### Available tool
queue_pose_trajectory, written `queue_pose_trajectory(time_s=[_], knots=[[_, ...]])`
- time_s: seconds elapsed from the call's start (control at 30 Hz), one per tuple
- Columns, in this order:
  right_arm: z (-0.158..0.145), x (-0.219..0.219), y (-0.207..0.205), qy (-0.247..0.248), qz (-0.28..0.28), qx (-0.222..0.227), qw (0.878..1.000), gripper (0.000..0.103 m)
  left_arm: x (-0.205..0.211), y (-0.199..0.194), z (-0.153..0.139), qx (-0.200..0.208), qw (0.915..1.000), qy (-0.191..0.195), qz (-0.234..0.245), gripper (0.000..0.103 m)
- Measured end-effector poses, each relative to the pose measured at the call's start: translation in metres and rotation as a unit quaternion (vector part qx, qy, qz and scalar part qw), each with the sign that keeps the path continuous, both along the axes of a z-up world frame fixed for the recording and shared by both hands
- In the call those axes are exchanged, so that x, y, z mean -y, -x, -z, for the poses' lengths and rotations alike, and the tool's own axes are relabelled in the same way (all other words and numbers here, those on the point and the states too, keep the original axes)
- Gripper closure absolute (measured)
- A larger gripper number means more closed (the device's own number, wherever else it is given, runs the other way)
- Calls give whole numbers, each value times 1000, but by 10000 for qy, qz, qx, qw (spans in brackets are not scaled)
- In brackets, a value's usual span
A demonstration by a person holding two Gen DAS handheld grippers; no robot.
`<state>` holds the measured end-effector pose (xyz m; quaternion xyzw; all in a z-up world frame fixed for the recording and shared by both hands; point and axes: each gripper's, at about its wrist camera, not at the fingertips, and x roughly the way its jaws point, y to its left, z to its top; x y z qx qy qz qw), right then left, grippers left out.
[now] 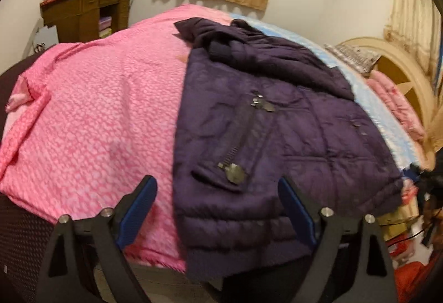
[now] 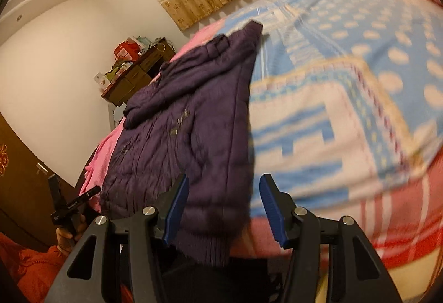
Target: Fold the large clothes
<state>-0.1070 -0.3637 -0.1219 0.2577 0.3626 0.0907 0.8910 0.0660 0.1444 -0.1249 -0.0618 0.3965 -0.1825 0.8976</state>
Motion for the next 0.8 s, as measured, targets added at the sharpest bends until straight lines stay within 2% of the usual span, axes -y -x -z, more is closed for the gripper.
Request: queue_pose_trajectory(time_s=[0.07, 0.1, 0.23, 0.3, 0.37, 0.47, 0.53, 0.63, 0.7, 0.73, 0.77, 0.8], knots=[[5, -6, 3, -3, -120, -53, 9999, 49, -1, 2, 4, -100, 9998, 153, 22, 17], [7, -10, 3, 11, -201, -73, 9998, 49, -1, 1, 7, -172, 9996, 212, 17, 22], [14, -26, -6, 291, -342, -244, 9987, 47, 3, 7, 11, -149, 9998, 104, -49, 26], [14, -27, -7, 272, -372, -317, 9984, 47, 3, 7, 9, -174, 9998, 22, -55, 37], [12, -26, -4, 222, -490, -357, 9979, 47, -1, 9, 6, -248, 9997, 23, -81, 41], [13, -26, -1, 171, -575, -380, 9975, 48, -7, 6, 9, -330, 9992, 204, -122, 42], [16, -30, -5, 217, -571, -465, 9971, 47, -5, 4, 16, -358, 9991, 76, -198, 37], [19, -40, -10, 572, -615, -584, 9948, 47, 2, 2, 30, -652, 9977, 110, -158, 29], [23, -45, -16, 691, -639, -768, 9926, 47, 2, 4, 36, -724, 9968, 236, -233, 31], [23, -46, -17, 712, -636, -805, 9922, 49, 1, 5, 37, -717, 9965, 330, -276, 34], [21, -47, -17, 762, -628, -834, 9916, 51, 0, 7, 37, -683, 9965, 376, -305, 40], [20, -49, -17, 819, -651, -886, 9906, 63, -2, 8, 36, -654, 9966, 406, -304, 46]])
